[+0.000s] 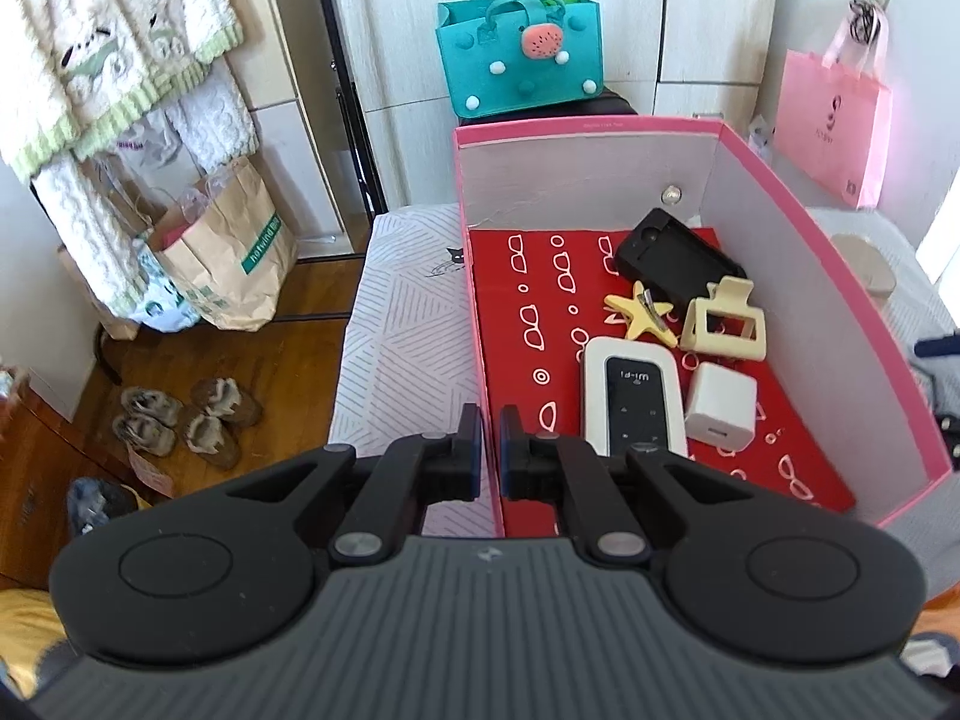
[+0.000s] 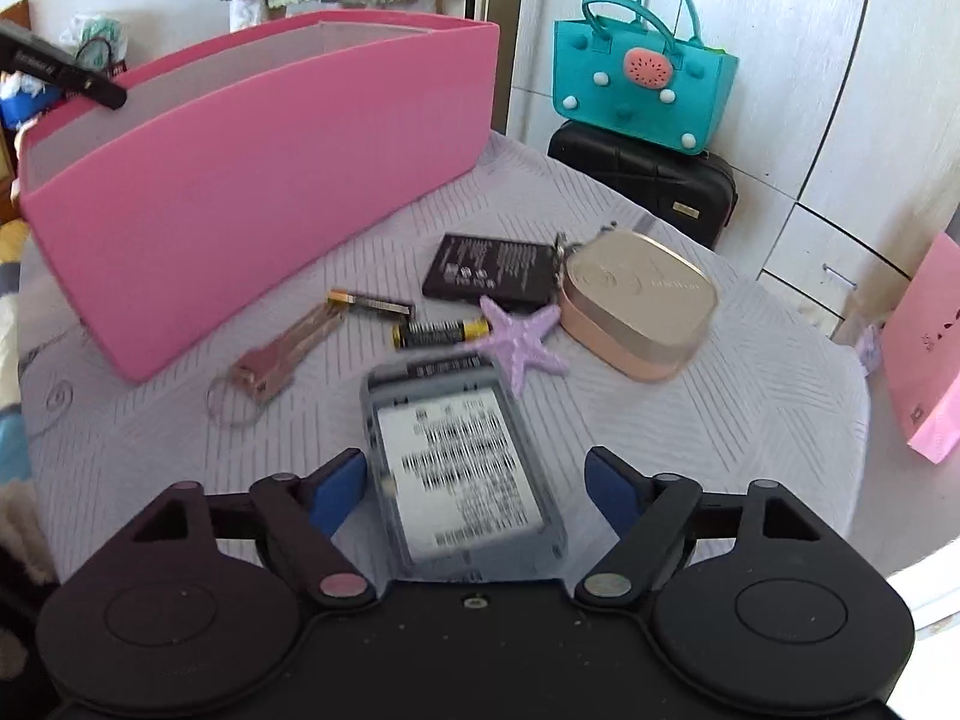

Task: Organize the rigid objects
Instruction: 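Lift the grey device with the right tool and carry it to the box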

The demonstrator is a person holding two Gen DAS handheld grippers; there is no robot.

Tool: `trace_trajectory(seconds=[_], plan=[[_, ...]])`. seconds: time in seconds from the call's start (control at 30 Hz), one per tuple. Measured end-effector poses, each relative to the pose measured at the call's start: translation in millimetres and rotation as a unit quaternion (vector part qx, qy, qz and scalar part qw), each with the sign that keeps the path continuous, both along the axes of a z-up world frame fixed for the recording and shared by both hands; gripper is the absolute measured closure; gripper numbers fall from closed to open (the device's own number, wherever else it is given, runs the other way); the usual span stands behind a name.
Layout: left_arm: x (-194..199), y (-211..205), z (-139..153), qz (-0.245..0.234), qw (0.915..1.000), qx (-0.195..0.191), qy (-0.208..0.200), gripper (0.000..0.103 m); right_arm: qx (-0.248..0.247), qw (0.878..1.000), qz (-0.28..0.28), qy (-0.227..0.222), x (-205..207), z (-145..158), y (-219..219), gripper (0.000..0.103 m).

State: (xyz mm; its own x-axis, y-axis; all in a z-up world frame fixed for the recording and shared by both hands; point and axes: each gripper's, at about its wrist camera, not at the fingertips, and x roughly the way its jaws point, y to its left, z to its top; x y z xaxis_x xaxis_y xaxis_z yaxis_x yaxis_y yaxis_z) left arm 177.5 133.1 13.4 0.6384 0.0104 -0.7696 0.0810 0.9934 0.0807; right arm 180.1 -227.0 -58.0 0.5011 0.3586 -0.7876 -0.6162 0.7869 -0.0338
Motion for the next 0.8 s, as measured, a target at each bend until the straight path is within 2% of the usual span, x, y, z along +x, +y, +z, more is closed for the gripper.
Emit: trace_trajectory(seconds=[0.03, 0.07, 0.13, 0.23, 0.33, 0.8], plan=[[0, -3, 0, -0.003, 1.0000, 0.009, 0.000, 0.098, 0.012, 1.000, -0.001, 0.007, 1, 1, 0, 0.033], [1, -5, 0, -0.005, 0.9998, 0.017, 0.001, 0.098, 0.013, 1.000, -0.005, 0.008, -1, 1, 1, 0.034], [1, -8, 1, -0.010, 0.9994, 0.031, 0.003, 0.098, 0.008, 1.000, -0.016, 0.000, -7, 2, 5, 0.035], [1, -10, 0, -0.014, 0.9991, 0.041, 0.004, 0.098, -0.002, 0.998, -0.062, -0.023, -16, 1, 13, 0.036], [2, -10, 1, -0.014, 0.9990, 0.042, 0.005, 0.098, 0.000, 0.995, -0.094, -0.018, -22, 2, 17, 0.036], [0, -8, 0, -0.018, 0.9991, 0.039, 0.005, 0.098, 0.021, 0.993, -0.115, -0.029, -31, 32, 22, 0.037]])
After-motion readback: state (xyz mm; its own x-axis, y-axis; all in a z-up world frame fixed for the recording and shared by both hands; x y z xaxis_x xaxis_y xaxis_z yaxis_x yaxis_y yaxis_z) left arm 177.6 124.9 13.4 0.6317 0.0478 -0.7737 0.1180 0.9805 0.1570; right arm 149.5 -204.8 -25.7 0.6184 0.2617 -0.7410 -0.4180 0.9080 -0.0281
